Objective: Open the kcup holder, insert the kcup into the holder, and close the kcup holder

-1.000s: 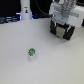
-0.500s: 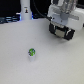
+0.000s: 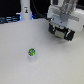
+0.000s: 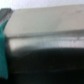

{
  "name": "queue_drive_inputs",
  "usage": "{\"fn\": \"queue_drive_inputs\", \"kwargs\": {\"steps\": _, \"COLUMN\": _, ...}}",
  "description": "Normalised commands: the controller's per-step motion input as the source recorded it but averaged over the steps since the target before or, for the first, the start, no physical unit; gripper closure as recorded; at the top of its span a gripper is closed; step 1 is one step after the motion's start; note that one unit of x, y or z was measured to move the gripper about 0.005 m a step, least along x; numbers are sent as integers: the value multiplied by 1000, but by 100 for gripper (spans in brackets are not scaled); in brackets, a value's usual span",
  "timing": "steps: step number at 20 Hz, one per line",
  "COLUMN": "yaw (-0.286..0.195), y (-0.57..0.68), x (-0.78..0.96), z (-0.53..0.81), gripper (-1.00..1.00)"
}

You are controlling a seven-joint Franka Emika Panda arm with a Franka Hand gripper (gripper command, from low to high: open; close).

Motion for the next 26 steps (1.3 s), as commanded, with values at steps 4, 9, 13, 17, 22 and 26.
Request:
{"fn": "queue_drive_inputs", "kwargs": {"steps": 4, "yaw": -69, "y": -295, "x": 936, "z": 186, "gripper": 100}}
{"fn": "queue_drive_inputs", "kwargs": {"steps": 9, "yaw": -60, "y": -300, "x": 933, "z": 169, "gripper": 100}}
{"fn": "queue_drive_inputs", "kwargs": {"steps": 13, "yaw": -14, "y": -99, "x": 330, "z": 41, "gripper": 100}}
{"fn": "queue_drive_inputs", "kwargs": {"steps": 17, "yaw": -1, "y": -329, "x": 261, "z": 121, "gripper": 100}}
{"fn": "queue_drive_inputs", "kwargs": {"steps": 22, "yaw": -41, "y": -307, "x": 745, "z": 124, "gripper": 100}}
{"fn": "queue_drive_inputs", "kwargs": {"steps": 26, "yaw": -52, "y": -382, "x": 865, "z": 138, "gripper": 100}}
